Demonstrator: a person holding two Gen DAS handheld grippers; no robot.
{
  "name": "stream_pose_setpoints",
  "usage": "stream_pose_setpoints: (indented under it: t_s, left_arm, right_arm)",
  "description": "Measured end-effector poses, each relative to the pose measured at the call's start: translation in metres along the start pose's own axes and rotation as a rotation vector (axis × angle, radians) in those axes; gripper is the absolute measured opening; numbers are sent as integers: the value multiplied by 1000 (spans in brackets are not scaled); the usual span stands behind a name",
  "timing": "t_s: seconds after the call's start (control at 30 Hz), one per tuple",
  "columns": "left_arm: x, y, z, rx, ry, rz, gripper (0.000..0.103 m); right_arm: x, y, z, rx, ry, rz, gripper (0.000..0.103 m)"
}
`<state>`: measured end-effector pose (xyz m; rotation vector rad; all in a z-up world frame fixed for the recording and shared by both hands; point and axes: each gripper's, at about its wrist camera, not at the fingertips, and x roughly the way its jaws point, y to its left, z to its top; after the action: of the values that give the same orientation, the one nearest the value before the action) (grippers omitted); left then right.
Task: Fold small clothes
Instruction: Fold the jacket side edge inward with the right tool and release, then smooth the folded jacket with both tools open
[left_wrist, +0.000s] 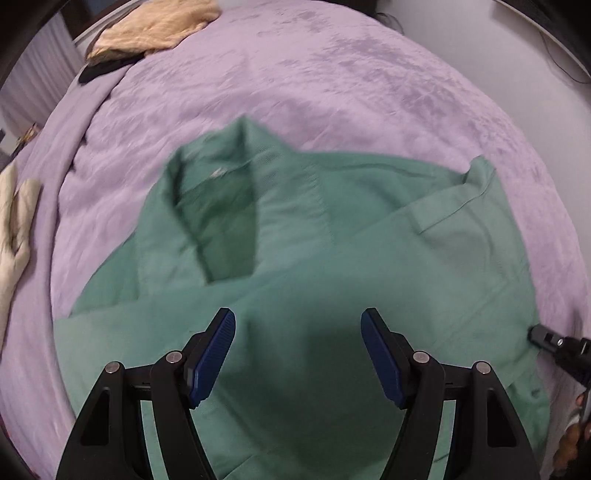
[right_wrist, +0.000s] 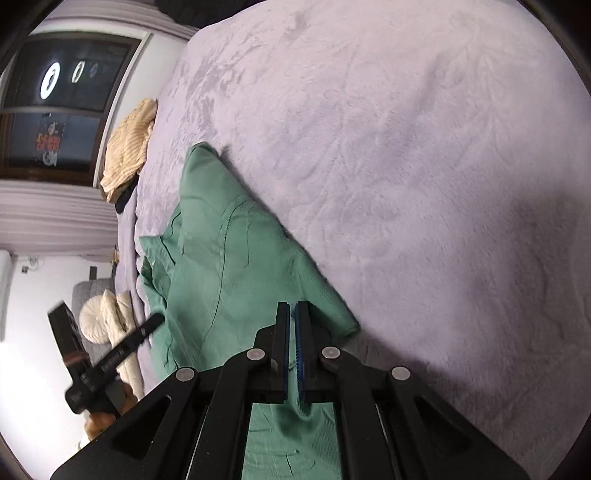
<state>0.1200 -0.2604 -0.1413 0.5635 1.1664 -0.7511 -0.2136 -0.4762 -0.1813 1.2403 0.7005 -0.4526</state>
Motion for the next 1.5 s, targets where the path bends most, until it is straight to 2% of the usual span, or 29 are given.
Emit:
stream_pose_setpoints:
  t_s: [0.1,0.2,0.27,0.3,0.33,0.37,0.4,0.43,0.57,0.83,1.0,1.13,1.2,1.37,1.43,1.5]
  left_arm:
    - [-2,39,-39,-99,45,47,72]
    - [-1,64,-71,-186,82,60,72]
    - [1,76,-87,-236,100,57,72]
    - [4,79,-93,-250,106,54,72]
    - [8,83,-99,-261,110,48,72]
    - [12,87,-104,-276,114,43,75]
    - [14,91,-107,-297,115,40,82]
    - [14,95,-110,-324,110,29,83]
    - [5,101,-112,-349,102,18,83]
    - [-19,107,-127,-347,100,36,83]
    - [-37,99,-132,-331,91,31,83]
    - [-48,89,-141,-322,92,26,83]
    - [-59,99,-157,-323,91,24,83]
    - [-73,98,-173,-332,105,10,83]
    - [-78,99,-178,-331,107,9,83]
    - [-82,99,-183,-324,111,7,83]
  right_arm:
    - [-6,15,-7,-59,9,-20,7]
    - [-1,37,-18,-96,41,-5,8]
    - [4,48,-33,-118,76,-2,25]
    - [8,53,-40,-128,95,-6,43]
    - [13,58,-47,-138,112,-11,50]
    - [19,63,-53,-145,132,-19,50]
    - [24,67,-60,-148,154,-24,50]
    - [29,71,-66,-149,173,-28,50]
    - [37,84,-85,-174,226,-59,52]
    - [30,106,-103,-239,263,-136,69]
    - [24,119,-118,-286,291,-176,75]
    - [19,129,-131,-319,302,-200,75]
    - [16,134,-136,-332,306,-208,75]
    - [10,145,-149,-371,315,-225,76]
    - [6,149,-153,-385,312,-229,82]
    - [2,153,-156,-396,302,-230,82]
